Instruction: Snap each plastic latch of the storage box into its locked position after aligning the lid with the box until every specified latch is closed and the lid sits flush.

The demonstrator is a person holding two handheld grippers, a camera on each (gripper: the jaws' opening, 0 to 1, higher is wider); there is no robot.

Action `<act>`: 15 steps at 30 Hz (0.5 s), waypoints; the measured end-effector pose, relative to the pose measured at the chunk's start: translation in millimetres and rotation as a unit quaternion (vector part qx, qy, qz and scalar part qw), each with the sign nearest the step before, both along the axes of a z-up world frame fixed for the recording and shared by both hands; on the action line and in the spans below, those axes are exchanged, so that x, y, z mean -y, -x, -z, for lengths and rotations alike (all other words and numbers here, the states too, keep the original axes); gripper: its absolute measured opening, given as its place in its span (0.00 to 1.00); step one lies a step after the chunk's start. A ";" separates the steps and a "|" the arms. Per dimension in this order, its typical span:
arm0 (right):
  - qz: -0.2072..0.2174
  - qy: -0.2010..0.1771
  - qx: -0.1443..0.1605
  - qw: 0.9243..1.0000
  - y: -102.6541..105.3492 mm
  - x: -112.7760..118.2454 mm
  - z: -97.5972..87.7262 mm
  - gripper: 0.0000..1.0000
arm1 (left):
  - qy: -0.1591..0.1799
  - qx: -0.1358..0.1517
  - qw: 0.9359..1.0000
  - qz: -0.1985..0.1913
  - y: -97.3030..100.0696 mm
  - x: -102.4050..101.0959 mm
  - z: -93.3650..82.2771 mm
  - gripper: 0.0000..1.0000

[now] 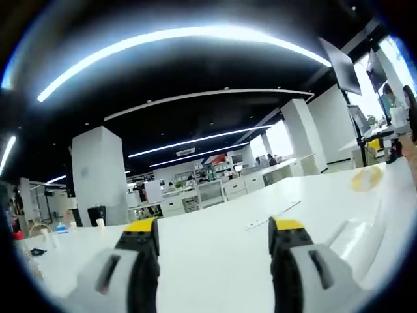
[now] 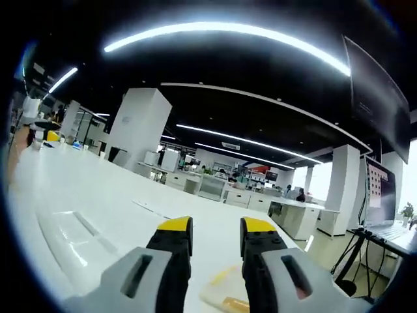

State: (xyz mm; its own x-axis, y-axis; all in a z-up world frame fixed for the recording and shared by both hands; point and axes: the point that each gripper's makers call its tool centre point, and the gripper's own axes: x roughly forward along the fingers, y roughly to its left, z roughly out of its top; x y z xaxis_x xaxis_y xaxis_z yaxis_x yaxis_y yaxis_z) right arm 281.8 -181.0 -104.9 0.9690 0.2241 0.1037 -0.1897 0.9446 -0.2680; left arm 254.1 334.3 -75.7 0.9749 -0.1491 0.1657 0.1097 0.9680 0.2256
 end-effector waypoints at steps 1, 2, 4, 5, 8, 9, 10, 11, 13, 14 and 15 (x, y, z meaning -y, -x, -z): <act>0.005 0.002 -0.001 1.000 1.0 3.5 -0.6 0.28 | -0.002 -0.001 1.000 0.008 -2.4 7.7 -2.2 0.68; 0.006 0.003 -0.001 1.000 1.6 5.2 -1.0 0.28 | -0.004 -0.002 1.000 0.014 -4.3 13.1 -3.3 0.68; 0.010 0.005 -0.003 1.000 2.9 11.4 -2.3 0.28 | -0.018 -0.006 0.999 0.028 -10.7 31.1 -6.2 0.68; 0.013 0.006 -0.004 1.000 3.8 13.1 -1.2 0.28 | -0.024 -0.006 0.999 0.036 -13.5 41.2 -8.2 0.68; 0.016 0.010 -0.011 1.000 5.0 20.6 0.0 0.28 | -0.028 -0.008 0.998 0.056 -18.3 62.8 -9.3 0.68; 0.017 0.009 -0.013 1.000 5.4 23.0 0.4 0.28 | -0.029 -0.009 0.998 0.063 -19.4 69.0 -8.7 0.67; 0.017 0.009 -0.015 1.000 5.8 25.4 0.7 0.28 | -0.030 -0.011 0.997 0.069 -20.5 75.2 -8.2 0.67; 0.017 0.009 -0.017 1.000 6.2 27.8 1.1 0.28 | -0.030 -0.013 0.997 0.076 -21.7 81.4 -7.7 0.67; 0.019 0.009 -0.019 1.000 7.5 31.1 2.0 0.28 | -0.028 -0.013 0.995 0.094 -22.9 97.7 -8.2 0.67; 0.021 0.009 -0.019 1.000 8.0 33.6 2.7 0.28 | -0.027 -0.013 0.994 0.101 -23.8 104.2 -8.8 0.66; 0.022 0.009 -0.019 1.000 8.2 35.5 3.1 0.28 | -0.026 -0.011 0.994 0.108 -24.1 109.6 -9.7 0.66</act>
